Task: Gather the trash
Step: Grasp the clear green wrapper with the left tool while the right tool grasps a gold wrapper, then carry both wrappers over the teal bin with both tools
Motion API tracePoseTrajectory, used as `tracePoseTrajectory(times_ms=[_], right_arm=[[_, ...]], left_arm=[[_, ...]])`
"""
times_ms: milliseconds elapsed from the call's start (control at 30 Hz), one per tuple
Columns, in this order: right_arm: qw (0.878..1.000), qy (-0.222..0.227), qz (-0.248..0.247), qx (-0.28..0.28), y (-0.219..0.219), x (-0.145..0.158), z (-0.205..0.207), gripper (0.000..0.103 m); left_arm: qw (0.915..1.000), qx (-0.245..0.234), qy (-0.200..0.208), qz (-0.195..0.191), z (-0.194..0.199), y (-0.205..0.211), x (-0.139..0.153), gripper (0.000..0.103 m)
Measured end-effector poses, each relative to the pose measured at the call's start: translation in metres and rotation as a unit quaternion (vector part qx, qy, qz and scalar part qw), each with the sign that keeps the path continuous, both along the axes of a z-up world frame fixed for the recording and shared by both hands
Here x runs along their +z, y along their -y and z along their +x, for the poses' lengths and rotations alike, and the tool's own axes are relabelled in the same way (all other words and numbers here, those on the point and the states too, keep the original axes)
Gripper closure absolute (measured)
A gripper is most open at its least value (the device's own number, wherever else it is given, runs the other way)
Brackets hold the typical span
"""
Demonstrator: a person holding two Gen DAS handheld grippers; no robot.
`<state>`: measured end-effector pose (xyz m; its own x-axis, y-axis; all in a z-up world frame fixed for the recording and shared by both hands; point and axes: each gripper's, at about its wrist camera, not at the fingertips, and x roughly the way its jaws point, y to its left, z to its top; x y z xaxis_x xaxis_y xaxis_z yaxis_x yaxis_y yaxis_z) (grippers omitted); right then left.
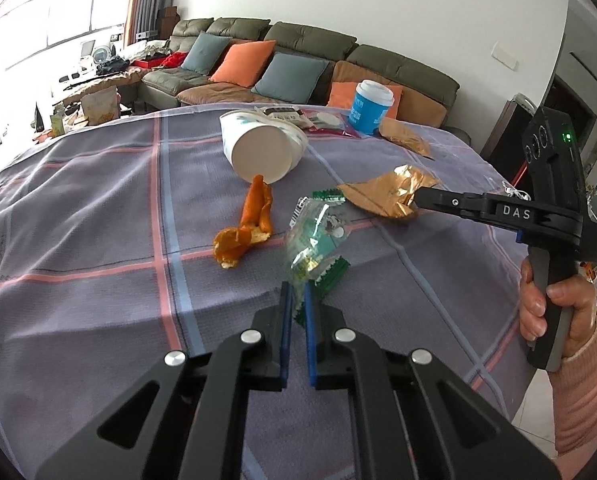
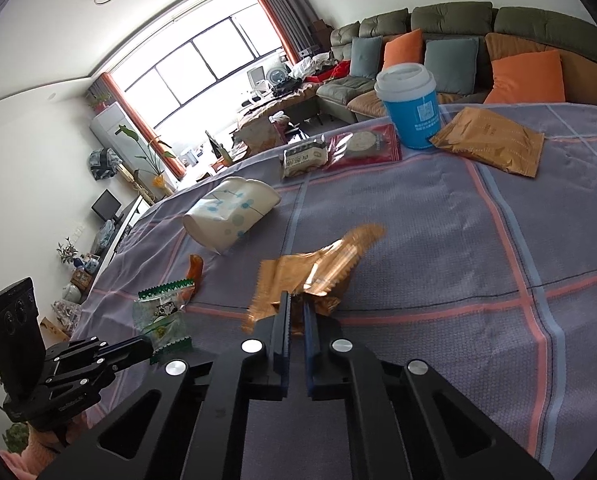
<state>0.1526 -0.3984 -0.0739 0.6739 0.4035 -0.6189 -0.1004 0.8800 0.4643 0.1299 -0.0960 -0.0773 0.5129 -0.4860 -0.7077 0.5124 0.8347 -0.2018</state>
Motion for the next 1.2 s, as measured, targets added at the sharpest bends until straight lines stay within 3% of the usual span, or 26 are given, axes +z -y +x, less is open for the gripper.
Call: tracePoseTrajectory(times_ms=[667,1200], right_arm=[[0.997,0.063,-0.022,0.044,-0.037,0.034,-0.018,0.099],[0.987,0.084,-0.014,0.136,-0.102,0.042,-0.026,0.099]], left_arm=[[0.9986,0.042,0.025,-0.019,-0.026,-0.053,0.019,0.095],[0.9944,0.096,0.035,-0.027,-0.045,-0.104,0.027,0.095]])
